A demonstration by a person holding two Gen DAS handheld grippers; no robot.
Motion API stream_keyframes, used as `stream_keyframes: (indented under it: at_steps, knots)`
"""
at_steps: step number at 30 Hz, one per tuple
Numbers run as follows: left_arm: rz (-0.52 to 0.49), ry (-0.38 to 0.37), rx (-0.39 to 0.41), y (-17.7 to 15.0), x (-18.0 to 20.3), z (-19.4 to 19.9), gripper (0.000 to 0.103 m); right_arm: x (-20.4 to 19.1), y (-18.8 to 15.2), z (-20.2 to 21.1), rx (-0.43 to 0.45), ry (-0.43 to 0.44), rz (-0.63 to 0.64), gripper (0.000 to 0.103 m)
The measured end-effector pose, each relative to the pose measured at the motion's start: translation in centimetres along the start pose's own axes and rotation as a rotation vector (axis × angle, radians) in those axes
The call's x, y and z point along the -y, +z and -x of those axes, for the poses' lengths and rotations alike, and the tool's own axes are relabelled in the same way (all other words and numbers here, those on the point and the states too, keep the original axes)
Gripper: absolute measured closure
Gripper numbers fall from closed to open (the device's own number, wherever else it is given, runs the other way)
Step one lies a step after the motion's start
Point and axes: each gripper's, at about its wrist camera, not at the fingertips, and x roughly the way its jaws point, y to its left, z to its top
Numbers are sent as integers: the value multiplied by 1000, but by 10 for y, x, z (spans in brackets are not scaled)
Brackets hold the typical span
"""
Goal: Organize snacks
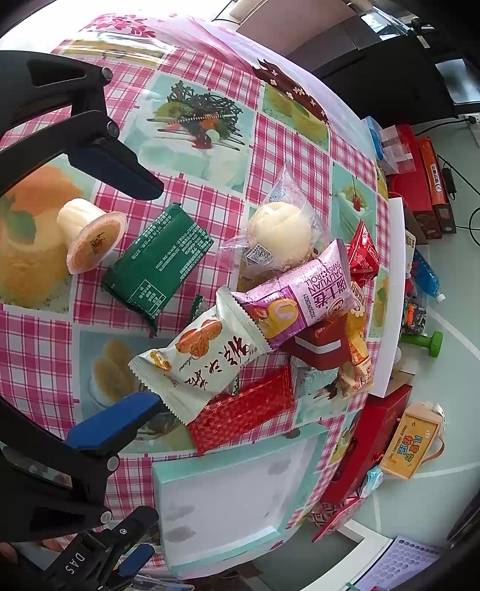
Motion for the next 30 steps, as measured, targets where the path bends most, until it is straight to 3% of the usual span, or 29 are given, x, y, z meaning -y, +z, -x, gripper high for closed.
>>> stream_keyframes:
  at_steps: [30]
  knots:
    - [5, 10, -17, 1, -2, -2, 0, 1, 0, 0, 2, 1, -4, 0]
